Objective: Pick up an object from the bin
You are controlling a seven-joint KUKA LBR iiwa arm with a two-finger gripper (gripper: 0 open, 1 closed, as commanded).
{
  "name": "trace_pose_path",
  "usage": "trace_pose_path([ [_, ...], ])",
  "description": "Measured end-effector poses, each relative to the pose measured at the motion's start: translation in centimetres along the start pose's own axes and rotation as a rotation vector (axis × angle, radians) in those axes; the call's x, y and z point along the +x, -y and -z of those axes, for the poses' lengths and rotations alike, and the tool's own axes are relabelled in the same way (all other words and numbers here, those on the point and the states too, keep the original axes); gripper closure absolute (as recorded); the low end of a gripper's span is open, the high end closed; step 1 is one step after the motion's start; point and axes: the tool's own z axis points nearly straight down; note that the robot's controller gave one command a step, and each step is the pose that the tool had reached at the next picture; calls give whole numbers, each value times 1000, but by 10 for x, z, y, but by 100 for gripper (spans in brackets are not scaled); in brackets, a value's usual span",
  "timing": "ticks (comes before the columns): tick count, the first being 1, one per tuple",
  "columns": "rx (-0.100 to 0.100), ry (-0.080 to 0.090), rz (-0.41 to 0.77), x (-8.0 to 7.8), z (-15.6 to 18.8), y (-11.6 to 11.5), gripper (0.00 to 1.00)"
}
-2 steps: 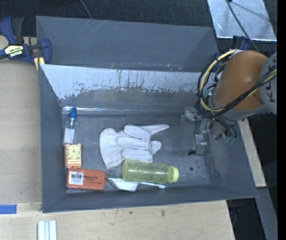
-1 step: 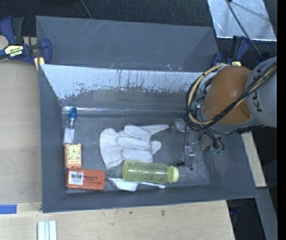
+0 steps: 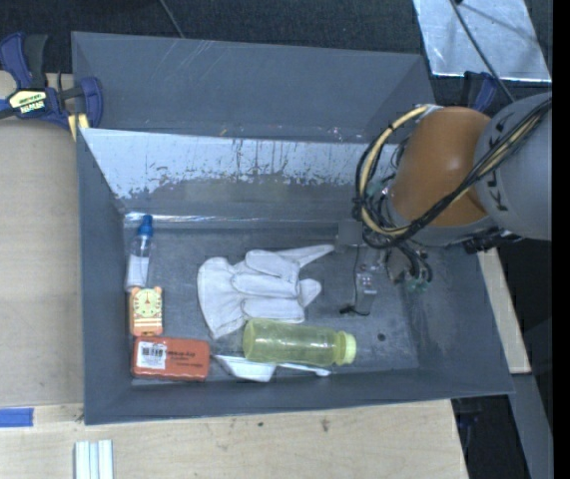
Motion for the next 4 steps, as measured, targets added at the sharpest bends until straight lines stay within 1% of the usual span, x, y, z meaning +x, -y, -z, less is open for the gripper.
trace_pose_path([
  [1, -3, 9, 83, -15, 18, -38, 0],
  [2, -3, 7, 30, -24, 35, -57, 0],
  [3, -3, 9, 316, -20, -12, -97, 100],
  [4, -3, 9, 317, -20, -12, -97, 100],
])
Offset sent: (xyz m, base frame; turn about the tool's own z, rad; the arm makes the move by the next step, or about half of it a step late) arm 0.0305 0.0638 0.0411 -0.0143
